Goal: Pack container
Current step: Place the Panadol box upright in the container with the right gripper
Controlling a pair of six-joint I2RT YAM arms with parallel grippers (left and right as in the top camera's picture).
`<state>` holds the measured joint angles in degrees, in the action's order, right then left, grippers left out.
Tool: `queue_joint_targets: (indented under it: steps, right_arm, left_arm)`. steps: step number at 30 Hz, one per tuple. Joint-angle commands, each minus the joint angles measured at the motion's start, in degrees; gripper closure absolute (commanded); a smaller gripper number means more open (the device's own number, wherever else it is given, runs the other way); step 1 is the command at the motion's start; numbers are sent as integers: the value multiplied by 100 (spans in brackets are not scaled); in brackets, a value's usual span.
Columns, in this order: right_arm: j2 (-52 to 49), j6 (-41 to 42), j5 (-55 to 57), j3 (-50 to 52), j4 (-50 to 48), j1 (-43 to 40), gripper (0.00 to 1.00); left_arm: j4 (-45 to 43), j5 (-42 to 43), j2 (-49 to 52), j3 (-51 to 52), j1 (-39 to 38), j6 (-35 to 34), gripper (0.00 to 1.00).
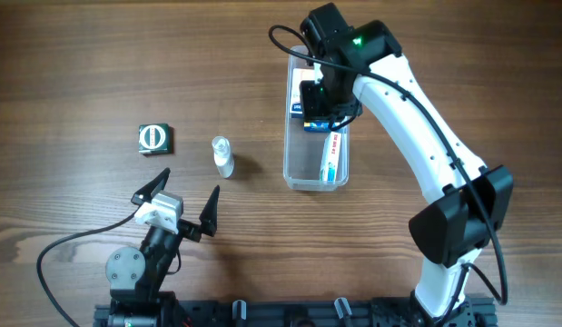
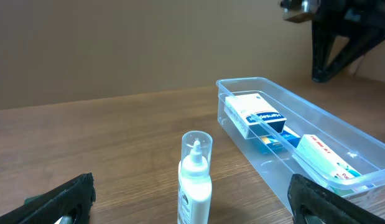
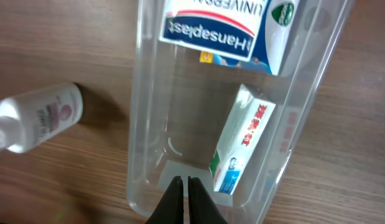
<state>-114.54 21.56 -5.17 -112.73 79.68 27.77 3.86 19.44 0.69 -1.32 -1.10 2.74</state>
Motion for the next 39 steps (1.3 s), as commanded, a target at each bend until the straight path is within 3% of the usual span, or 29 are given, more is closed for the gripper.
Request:
queue_joint_targets:
  steps: [1,6,11,20,39]
  right_arm:
    - [-76,269,-96,802,-299,13,96]
    - [-76,243,-748,1978,-1292,15,96]
    - [-76,417,-706,2638,-1814,48,96]
    - [-76,1005,518,2695,-1735,538,96]
    - [-76,1054,1084,2697,-1578,531,96]
  left_arm:
    - [-4,26,-52,42,42,92,0]
    - [-4,26,-52,42,42,92,0]
    - [-4,26,-52,42,42,92,0]
    - [-4,26,-52,42,42,92,0]
    - [-4,26,-52,42,42,92,0]
